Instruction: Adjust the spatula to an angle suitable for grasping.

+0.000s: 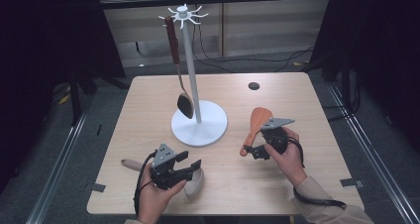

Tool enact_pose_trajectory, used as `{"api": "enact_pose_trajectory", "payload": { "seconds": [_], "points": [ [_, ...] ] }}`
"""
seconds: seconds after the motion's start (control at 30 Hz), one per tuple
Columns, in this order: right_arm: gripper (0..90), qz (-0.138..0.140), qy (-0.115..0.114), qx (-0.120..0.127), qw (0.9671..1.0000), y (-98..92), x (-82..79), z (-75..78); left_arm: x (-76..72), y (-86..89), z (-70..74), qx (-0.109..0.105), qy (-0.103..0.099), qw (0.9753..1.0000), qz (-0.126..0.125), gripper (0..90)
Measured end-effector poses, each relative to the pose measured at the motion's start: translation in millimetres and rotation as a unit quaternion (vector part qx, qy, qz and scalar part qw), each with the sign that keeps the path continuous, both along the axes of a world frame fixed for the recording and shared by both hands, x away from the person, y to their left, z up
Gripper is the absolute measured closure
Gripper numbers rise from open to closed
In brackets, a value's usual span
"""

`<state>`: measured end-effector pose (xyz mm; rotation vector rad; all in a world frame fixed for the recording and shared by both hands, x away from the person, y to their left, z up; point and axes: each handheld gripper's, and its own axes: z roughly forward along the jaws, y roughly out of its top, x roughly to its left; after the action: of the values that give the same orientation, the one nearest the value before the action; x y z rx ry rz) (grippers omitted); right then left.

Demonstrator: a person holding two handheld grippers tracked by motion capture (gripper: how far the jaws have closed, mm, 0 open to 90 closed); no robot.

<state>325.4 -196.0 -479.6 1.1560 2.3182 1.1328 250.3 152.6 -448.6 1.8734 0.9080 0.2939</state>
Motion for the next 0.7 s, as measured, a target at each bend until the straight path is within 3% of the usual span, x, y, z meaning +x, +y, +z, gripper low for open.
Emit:
{"api": "enact_pose_trajectory", "payload": {
  "seconds": [0.43, 0.7],
  "points": [
    [5.7, 0.012, 0.0, -0.002, 0.9999, 11.9, 6.6, -0.3, -10.4, -6.6, -9.6, 0.025, 0.019, 0.9991, -0.03, 48.1],
    [5.7, 0.013, 0.0, 0.002, 0.9999, 12.5, 6.6, 1.0, -10.1, -9.0, -14.2, 0.029, 0.049, 0.9978, -0.035, 62.0]
  ]
}}
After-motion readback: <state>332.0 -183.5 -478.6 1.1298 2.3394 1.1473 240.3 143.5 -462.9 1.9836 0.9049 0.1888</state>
